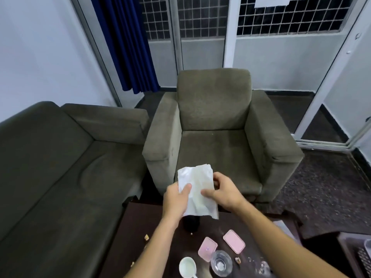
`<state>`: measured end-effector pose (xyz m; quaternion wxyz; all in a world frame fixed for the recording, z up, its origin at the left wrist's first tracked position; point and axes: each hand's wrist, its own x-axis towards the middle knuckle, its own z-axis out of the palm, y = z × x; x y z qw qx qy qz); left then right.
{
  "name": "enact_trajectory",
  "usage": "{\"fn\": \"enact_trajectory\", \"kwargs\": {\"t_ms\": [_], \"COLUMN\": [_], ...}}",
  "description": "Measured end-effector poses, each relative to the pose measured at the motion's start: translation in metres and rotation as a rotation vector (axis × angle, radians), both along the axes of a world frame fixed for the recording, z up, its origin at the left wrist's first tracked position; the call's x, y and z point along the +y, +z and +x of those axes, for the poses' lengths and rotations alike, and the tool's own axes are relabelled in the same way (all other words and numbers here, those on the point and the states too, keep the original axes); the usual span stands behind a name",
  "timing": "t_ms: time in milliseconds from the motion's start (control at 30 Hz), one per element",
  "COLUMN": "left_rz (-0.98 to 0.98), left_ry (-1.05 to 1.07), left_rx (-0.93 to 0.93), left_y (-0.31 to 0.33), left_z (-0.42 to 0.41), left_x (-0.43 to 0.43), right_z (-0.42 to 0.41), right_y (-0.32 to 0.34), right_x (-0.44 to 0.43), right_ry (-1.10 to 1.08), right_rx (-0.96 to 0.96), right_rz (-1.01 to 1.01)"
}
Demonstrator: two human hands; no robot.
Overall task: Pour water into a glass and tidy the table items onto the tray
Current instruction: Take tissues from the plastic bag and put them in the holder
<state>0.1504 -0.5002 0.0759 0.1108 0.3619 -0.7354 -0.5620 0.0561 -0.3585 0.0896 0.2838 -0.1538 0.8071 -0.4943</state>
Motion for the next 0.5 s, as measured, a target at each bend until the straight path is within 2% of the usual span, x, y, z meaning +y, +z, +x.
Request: {"fn": "enact_trajectory", "kwargs": {"t_ms": [67, 167, 267, 367, 500], "left_rz": [-0.046, 0.037, 0.017, -0.077, -0.148], "left_ry": [0.04, -0.058, -0.178, -0.178, -0.167], "left_rx": [0.049, 0.101, 0.038, -0.047, -0.006], "left_y": [-0.025, -0.065, -0.11, -0.155, -0.2], "left_z": [0.001, -0.002, -0.009, -0.014, -0.024], "left_x": [-0.015, -0.023, -0.033, -0.045, -0.05], "right_z": [0.007, 0.013, 0.011, 0.003, -0.007], "right_y": [-0.026, -0.067, -0.105, -0.142, -0.192], "right_x": [-0.022, -0.044, -0.056, -0.064, -0.074], "right_ry": [0.035, -0.007, -0.098, -0.116, -0.165], "right_rx": [0.075, 0.162, 0.245, 0.308, 0.29], "right_rz": [0.113, 0.246, 0.264, 0.235, 0.227]}}
